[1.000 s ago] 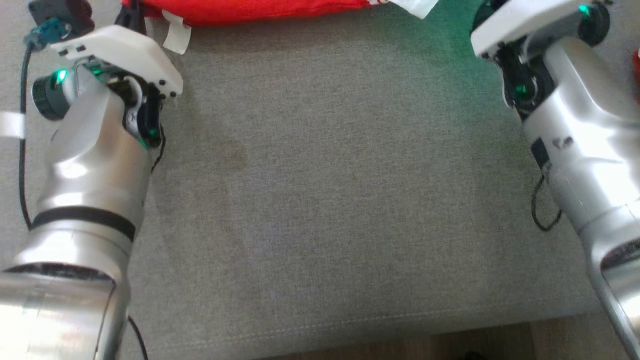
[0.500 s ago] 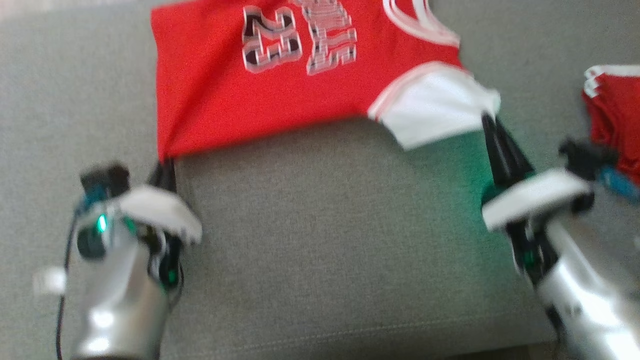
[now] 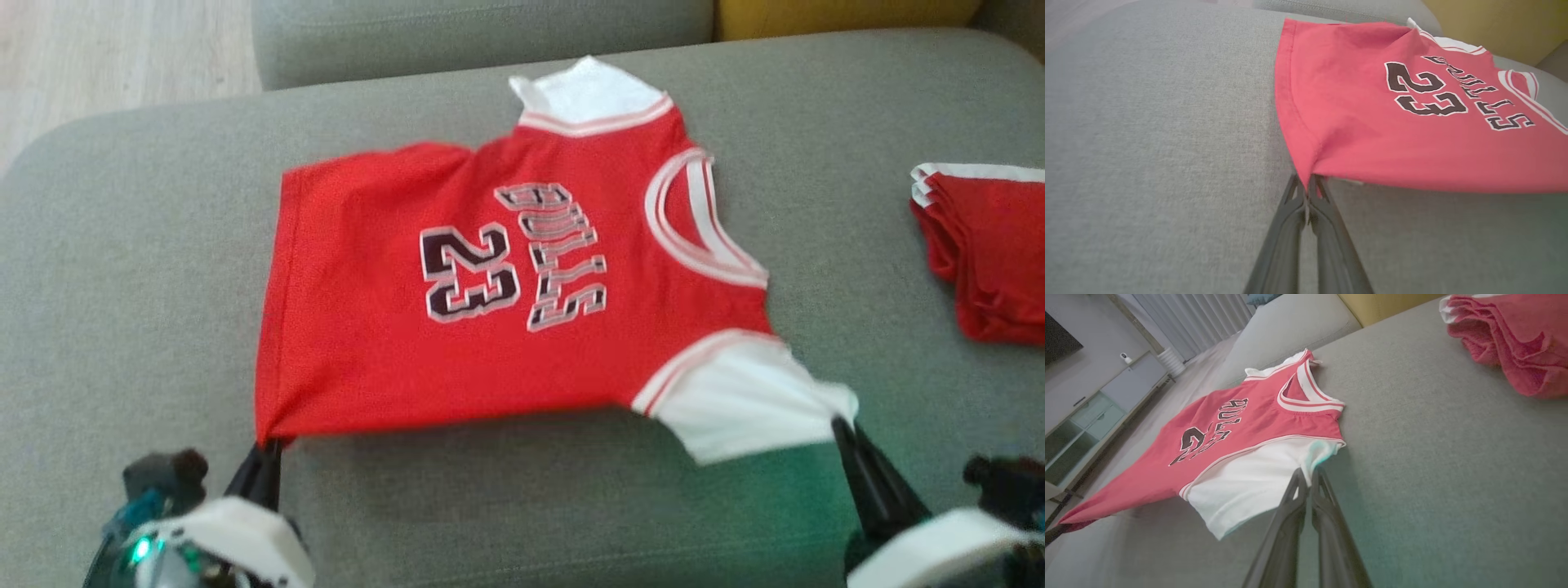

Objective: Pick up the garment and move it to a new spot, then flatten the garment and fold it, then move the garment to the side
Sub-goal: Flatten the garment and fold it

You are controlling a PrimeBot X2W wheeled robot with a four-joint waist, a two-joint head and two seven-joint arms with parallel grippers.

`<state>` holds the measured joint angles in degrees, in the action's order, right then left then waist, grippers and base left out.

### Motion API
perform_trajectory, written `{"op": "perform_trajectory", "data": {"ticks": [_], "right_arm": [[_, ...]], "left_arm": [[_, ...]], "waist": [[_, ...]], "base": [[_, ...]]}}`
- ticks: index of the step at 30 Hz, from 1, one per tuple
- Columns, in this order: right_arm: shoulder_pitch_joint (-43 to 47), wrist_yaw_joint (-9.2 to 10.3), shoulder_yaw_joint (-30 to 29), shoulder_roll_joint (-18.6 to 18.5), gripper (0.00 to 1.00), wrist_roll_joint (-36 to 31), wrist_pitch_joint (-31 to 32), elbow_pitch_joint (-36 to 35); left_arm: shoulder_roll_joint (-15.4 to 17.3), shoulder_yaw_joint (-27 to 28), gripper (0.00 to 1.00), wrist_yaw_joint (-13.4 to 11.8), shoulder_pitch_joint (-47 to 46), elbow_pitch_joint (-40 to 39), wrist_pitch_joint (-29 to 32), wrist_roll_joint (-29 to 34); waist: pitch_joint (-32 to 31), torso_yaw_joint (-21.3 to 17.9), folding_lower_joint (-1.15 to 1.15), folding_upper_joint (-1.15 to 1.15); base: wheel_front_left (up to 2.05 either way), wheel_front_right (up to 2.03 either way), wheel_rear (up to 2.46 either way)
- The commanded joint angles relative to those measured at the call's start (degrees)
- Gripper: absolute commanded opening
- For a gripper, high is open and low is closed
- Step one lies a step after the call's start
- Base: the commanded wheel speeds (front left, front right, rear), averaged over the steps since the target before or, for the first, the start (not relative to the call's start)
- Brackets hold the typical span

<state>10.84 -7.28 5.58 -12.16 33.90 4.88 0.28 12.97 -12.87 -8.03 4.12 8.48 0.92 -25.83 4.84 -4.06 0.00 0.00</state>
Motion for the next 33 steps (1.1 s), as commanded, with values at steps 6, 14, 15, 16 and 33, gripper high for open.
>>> {"op": "perform_trajectory", "data": {"ticks": [6,14,15,16,33], "right_arm": [[6.65,-0.21,-5.93,4.25,0.0,-5.57,11.38,-15.29],[0.38,-0.21,-5.62,3.57,0.0,-6.92,15.41,-15.62],[-1.26,-0.21,-5.19,2.84,0.0,-7.22,15.73,-14.7],[-3.01,-0.21,-4.71,2.26,0.0,-7.22,15.98,-13.71],[-31.84,-0.21,6.33,-4.34,0.0,-1.6,11.4,12.19]], "left_arm": [[4.62,2.34,0.0,-4.76,6.86,-17.88,8.51,1.0],[6.29,1.93,0.0,-3.3,3.34,-19.16,16.3,-2.33],[6.53,1.86,0.0,-2.89,2.17,-18.43,17.51,-2.91],[6.73,1.77,0.0,-2.47,0.82,-17.66,18.71,-3.5],[8.92,1.01,0.0,3.91,-20.71,-3.14,30.58,-9.77]], "waist": [[-0.67,-0.25,0.0,0.0],[1.63,0.13,0.0,0.0],[2.25,0.13,0.0,0.0],[2.93,0.19,0.0,0.0],[12.01,0.98,0.0,0.0]], "base": [[0.0,0.0,0.0],[0.0,0.0,0.0],[0.0,0.0,0.0],[0.0,0.0,0.0],[0.0,0.0,0.0]]}}
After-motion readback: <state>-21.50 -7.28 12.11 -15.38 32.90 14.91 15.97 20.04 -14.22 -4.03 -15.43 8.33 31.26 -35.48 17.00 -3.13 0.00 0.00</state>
